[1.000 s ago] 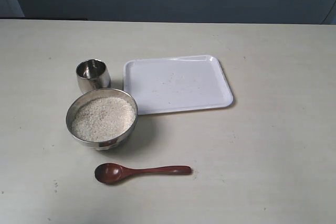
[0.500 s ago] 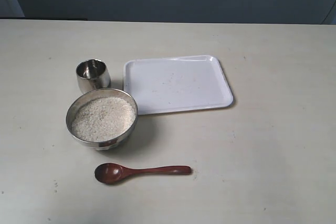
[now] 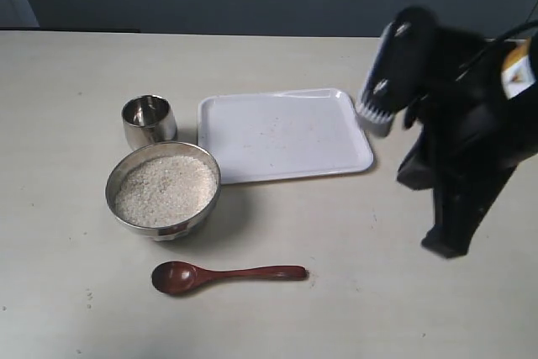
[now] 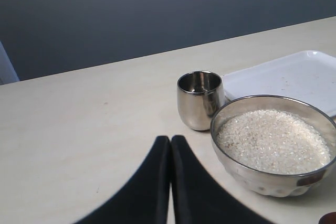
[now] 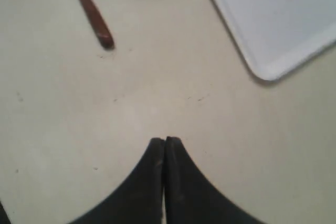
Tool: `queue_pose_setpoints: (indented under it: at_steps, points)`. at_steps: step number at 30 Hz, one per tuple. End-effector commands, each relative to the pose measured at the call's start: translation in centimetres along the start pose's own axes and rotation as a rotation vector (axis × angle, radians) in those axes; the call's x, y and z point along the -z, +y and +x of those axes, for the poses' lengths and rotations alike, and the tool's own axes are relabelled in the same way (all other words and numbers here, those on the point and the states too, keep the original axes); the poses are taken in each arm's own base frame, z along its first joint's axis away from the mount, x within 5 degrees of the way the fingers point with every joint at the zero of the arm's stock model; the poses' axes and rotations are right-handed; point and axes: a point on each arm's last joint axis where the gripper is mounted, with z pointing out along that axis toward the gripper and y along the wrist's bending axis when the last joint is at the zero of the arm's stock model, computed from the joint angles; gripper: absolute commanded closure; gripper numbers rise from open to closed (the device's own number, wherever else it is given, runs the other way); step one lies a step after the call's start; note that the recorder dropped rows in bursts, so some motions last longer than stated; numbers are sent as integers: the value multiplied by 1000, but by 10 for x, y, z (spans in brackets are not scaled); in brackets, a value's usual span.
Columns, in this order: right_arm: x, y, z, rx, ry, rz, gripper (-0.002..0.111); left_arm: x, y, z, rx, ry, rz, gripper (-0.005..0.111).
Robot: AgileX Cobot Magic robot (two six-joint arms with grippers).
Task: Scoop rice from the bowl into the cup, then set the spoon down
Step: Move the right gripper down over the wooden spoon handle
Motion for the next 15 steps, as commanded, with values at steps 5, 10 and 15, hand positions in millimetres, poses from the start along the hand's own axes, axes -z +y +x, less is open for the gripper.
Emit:
queue_pose_setpoints:
  at_steps: [5, 10, 15]
  points:
    - [-65, 49, -48, 260, 73, -80, 109, 1, 0, -2, 2, -21, 0, 106]
    - [-90, 49, -61, 242, 25, -65, 109, 1, 0, -2, 2, -21, 0, 106]
    - [-106, 49, -67, 242, -5, -57, 109, 1, 0, -2, 2, -21, 0, 106]
